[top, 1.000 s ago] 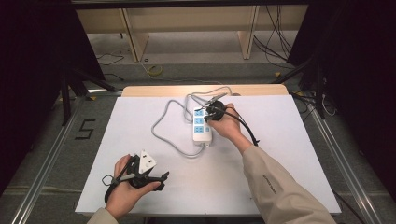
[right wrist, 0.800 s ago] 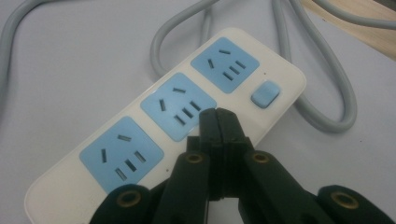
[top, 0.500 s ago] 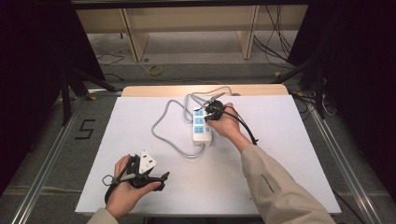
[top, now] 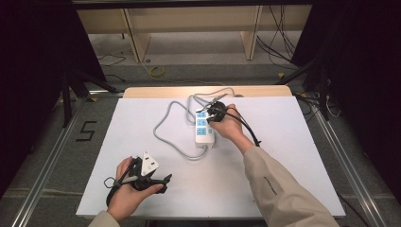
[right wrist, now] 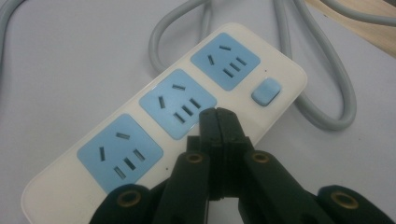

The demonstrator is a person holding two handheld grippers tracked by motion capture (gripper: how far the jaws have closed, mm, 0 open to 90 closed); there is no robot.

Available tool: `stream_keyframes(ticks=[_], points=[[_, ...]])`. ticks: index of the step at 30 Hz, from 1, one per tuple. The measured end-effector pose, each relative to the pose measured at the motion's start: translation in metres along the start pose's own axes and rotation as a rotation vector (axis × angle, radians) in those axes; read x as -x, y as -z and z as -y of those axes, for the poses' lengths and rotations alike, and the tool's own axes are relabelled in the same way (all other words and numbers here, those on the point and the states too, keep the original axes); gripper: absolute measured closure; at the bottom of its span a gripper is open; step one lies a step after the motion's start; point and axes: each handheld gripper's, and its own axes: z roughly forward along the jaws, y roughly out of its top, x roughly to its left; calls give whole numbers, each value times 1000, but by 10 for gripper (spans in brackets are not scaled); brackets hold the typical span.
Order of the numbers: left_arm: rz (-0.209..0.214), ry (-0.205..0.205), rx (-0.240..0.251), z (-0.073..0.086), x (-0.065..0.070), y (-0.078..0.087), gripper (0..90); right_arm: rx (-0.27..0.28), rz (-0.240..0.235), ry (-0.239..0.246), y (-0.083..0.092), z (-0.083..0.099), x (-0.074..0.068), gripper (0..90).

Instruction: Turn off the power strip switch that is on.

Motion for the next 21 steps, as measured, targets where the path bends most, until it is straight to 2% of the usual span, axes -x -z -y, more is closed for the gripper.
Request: stream_keyframes(ticks=[13,21], points=[[0,-8,-6,0,0,0,135,5,-2,-18,0,1,0,900],[-1,-6,-4,0,0,1,135,8,-2,-11,0,1,1,900]])
